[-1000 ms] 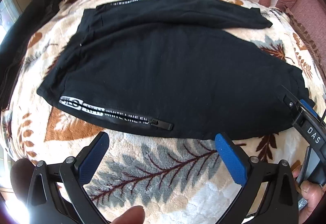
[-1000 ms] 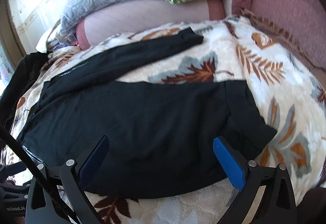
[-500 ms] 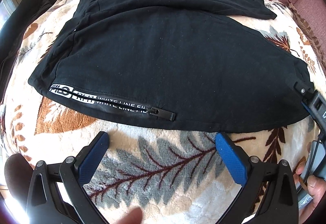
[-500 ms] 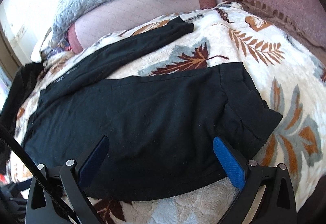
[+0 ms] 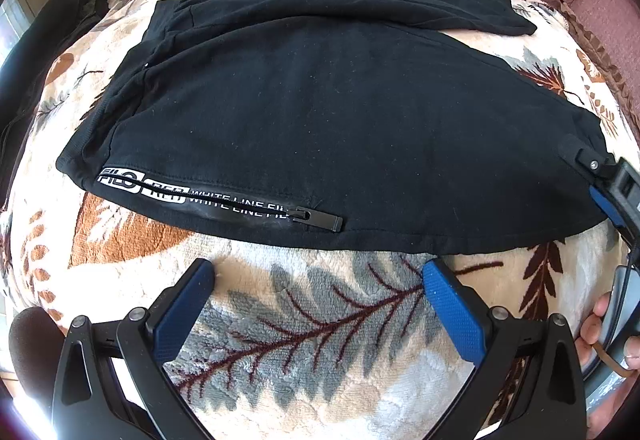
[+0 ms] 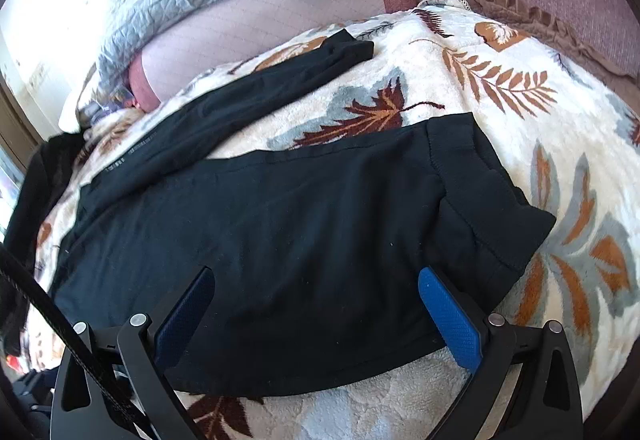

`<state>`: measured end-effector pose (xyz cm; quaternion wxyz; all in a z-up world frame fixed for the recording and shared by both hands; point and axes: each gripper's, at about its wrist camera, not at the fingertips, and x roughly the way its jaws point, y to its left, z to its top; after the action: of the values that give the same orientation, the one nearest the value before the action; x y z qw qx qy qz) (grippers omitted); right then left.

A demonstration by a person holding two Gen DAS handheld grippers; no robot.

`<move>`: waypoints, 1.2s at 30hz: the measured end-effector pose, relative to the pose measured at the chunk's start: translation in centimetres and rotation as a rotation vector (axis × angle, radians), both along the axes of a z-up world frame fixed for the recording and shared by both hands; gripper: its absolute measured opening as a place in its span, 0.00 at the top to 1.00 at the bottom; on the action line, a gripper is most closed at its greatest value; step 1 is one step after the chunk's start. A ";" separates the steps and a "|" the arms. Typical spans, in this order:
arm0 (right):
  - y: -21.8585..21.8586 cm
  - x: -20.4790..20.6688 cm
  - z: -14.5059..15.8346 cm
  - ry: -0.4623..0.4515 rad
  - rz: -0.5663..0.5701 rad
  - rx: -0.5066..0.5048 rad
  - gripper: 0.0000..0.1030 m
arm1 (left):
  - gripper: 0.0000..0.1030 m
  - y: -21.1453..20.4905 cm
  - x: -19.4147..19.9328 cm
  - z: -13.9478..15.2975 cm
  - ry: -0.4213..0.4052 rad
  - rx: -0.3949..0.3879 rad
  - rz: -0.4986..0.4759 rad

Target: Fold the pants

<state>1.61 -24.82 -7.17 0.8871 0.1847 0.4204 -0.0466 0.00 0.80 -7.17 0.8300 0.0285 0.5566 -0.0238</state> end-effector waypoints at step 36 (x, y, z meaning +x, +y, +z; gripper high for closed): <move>2.5 0.4 -0.2 0.081 0.081 -0.200 0.00 | 0.00 -0.6 -0.4 0.4 -0.059 0.001 -0.054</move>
<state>2.02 -22.27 -7.37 0.8846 0.0760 0.4563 -0.0596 -0.37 0.23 -6.75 0.8449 0.0448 0.5311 -0.0451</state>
